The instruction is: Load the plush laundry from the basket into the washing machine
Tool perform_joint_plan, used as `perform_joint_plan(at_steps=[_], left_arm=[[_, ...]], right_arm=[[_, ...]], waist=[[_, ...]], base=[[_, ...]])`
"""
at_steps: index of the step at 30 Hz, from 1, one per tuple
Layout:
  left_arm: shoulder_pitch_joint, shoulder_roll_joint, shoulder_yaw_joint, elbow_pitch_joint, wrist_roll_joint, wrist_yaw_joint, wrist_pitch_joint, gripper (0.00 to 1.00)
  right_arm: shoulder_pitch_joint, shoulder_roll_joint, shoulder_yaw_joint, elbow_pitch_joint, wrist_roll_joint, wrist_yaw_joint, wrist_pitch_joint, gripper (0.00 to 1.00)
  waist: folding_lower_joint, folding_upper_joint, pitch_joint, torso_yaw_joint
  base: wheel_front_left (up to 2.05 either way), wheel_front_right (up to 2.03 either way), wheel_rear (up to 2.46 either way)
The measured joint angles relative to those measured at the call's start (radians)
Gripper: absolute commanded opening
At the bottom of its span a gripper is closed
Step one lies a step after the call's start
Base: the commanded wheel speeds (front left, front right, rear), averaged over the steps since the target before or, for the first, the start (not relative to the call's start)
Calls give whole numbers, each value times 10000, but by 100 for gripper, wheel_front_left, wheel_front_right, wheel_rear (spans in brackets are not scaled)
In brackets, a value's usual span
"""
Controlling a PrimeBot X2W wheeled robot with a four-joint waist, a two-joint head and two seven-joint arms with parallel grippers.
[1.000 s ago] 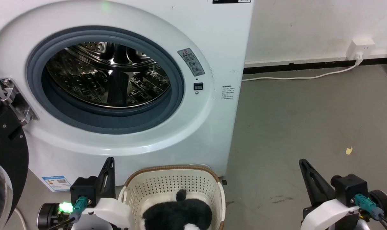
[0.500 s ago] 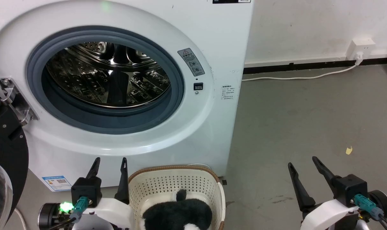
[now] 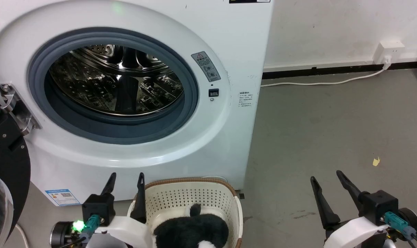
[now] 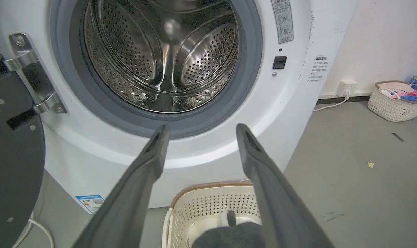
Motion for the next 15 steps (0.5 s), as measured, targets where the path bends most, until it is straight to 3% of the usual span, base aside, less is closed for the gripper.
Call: perform_joint_plan(at_steps=[15], left_arm=[[-431, -2, -499, 1053, -658, 209, 349, 100]], right_arm=[[11, 0, -88, 188, 387, 0, -286, 100]], waist=[[0, 0, 285, -71]], base=[[0, 0, 0]])
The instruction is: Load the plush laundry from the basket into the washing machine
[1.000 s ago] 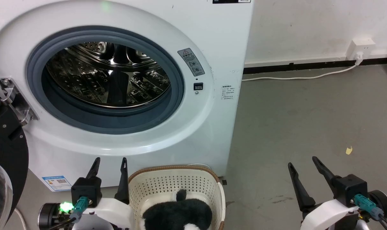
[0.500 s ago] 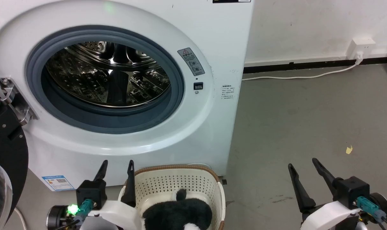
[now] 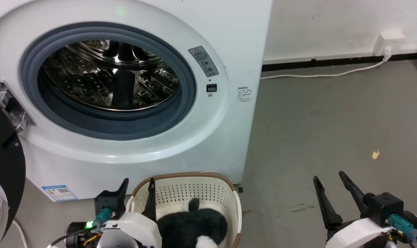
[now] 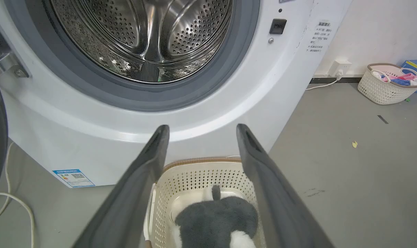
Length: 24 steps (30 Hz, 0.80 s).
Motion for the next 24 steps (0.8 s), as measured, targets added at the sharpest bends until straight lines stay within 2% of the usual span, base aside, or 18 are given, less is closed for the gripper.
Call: perform_joint_plan(at_steps=[14, 24], left_arm=[[-972, 0, -631, 1609, -658, 56, 922, 100], [-1707, -4, -1266, 2905, -1413, 343, 1438, 100]], right_arm=[[-30, 0, -90, 153, 359, 0, -324, 100], [-136, 0, -221, 198, 652, 0, -522, 100]], waist=[[1, 0, 713, -194], [1, 0, 1539, -377]], base=[[0, 0, 0], [0, 0, 0]])
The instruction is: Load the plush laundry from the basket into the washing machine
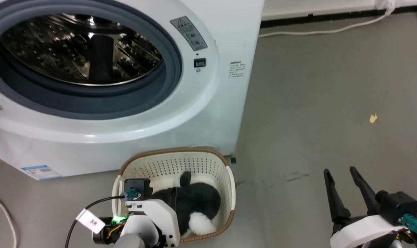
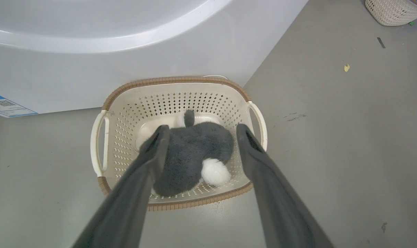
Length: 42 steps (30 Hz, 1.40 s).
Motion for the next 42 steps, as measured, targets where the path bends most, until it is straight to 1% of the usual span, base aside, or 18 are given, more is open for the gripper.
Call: perform_joint_plan(at_steps=[7, 18, 28, 29, 30, 42], left_arm=[[-517, -8, -401, 794, -347, 316, 86, 100], [-1452, 38, -1043, 2113, -577, 533, 58, 100], [-2430, 36, -1206, 3271, -1333, 876, -290, 100], [-2535, 36, -1223, 3382, -1398, 899, -347, 100], [-2842, 38, -1273, 3728, -1597, 947, -497, 100], [-4099, 38, -1484, 5133, -2360, 1283, -1210, 100]], right_arm=[[-132, 0, -23, 10, 236, 0, -171, 100], [-338, 0, -215, -69, 491, 0, -376, 100], [-480, 2, -320, -293, 627, 0, -608, 100], [-502, 2, -341, -351, 650, 0, -616, 100], [-515, 2, -439, -476, 671, 0, -698, 100], [-522, 2, -729, -978, 928, 0, -878, 100]], waist=[[-1, 0, 562, -80], [0, 0, 1631, -78], [0, 0, 2753, 41], [0, 0, 2867, 47], [1, 0, 3217, 54], [0, 0, 4673, 50]], base=[[0, 0, 0], [0, 0, 0], [0, 0, 0], [0, 0, 0], [0, 0, 0], [0, 0, 0]])
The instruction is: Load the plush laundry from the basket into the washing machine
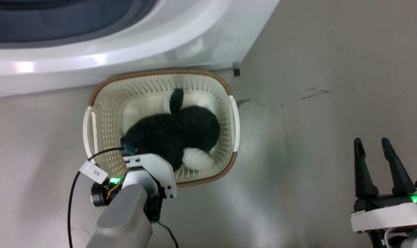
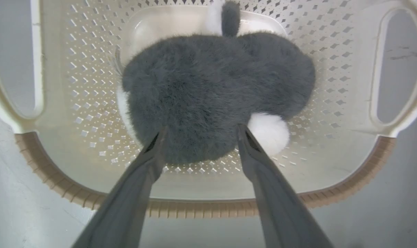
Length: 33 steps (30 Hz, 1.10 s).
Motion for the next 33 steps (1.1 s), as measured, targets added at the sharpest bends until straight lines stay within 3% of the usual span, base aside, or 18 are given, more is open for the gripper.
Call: perform_joint_plan(at_steps=[14, 25, 33], left_arm=[[-1686, -13, -155, 1572, -1089, 616, -1210, 100], [-2796, -38, -677, 2709, -1944, 746, -1638, 100], [-2894, -44, -1062, 2640, -2433, 786, -1693, 100]], right_arm=[[15, 0, -334, -598, 272, 0, -81, 100], [54, 0, -617, -1064, 520, 0, -161, 100], [253, -2, -750, -1313, 527, 0, -134, 100]], waist=[[0, 0, 1602, 49], [-1, 0, 2627, 82], [-1, 0, 2784, 212]], base=[[0, 0, 0], [0, 0, 0], [0, 0, 0]])
